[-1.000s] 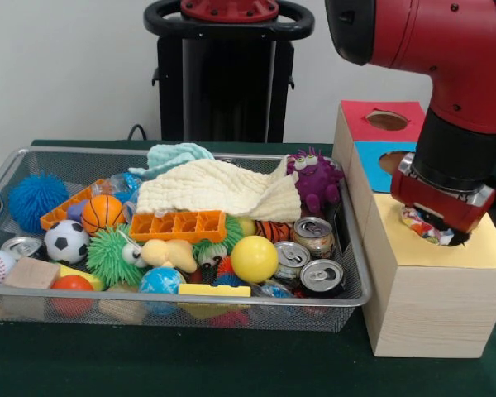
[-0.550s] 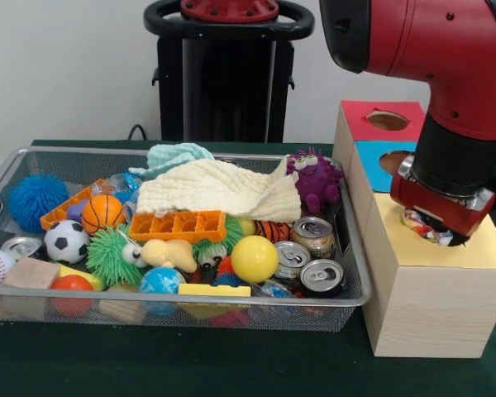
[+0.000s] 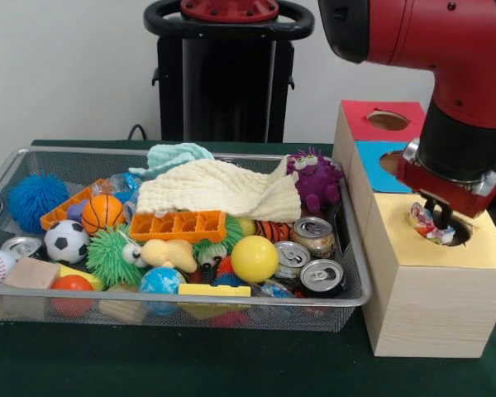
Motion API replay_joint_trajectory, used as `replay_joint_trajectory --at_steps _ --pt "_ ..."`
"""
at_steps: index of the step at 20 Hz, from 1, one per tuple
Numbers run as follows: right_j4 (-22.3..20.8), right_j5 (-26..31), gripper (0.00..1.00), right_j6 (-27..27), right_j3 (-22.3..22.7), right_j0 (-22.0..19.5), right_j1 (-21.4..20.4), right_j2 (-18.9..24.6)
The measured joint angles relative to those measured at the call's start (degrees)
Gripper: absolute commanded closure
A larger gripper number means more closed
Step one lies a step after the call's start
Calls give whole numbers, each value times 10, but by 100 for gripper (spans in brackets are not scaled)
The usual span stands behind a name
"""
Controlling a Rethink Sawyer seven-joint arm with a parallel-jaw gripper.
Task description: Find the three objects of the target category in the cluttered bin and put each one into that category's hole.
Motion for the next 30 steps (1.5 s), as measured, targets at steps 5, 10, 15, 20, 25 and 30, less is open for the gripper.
replay_joint_trajectory --at_steps 5,10,15,20,25,30 --pt "0 51 100 0 -5 -12 -31 5" --pt "-11 76 100 0 -5 -25 -57 7" --pt "-23 76 100 0 -5 -29 -65 9" --pt "-24 76 100 0 -5 -30 -66 12" --pt "-24 54 100 0 -1 -28 -66 16" --pt "-24 -19 100 0 1 -18 -64 16"
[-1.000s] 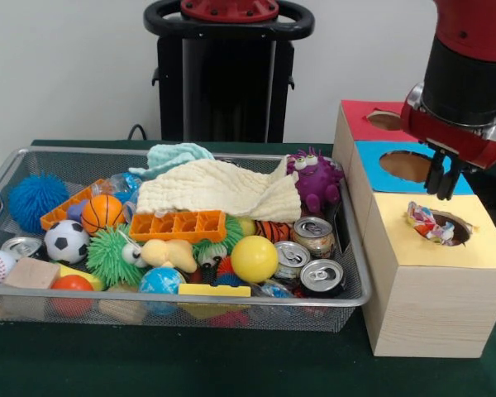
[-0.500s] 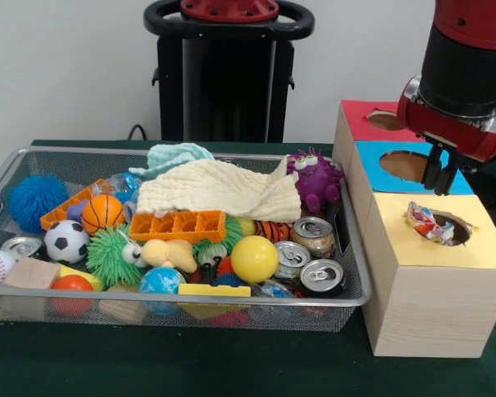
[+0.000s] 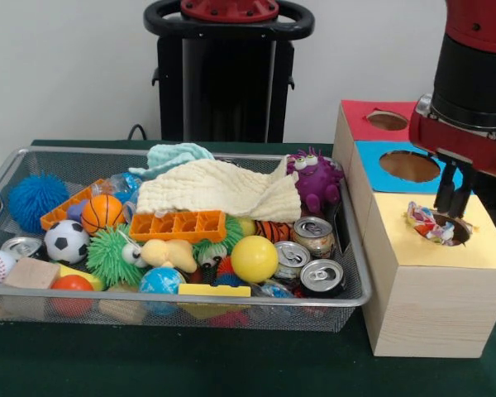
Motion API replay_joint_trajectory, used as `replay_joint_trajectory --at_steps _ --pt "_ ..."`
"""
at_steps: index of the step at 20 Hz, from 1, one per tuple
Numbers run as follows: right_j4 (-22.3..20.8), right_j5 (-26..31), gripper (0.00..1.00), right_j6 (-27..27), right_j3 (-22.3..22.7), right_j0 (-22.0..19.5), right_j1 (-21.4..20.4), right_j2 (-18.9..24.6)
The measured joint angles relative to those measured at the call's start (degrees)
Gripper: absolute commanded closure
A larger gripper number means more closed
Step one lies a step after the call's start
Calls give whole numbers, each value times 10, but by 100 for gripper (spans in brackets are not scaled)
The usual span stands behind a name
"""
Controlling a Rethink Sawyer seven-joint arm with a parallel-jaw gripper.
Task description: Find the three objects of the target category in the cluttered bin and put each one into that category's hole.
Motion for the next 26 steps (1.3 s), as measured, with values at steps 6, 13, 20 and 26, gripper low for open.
replay_joint_trajectory --at_steps 6,13,20,26 --pt "0 -58 100 0 0 12 11 0" --pt "0 -59 100 0 -1 13 27 -1" --pt "0 -59 100 0 -3 13 32 -5" --pt "0 -59 100 0 -3 13 32 -9"
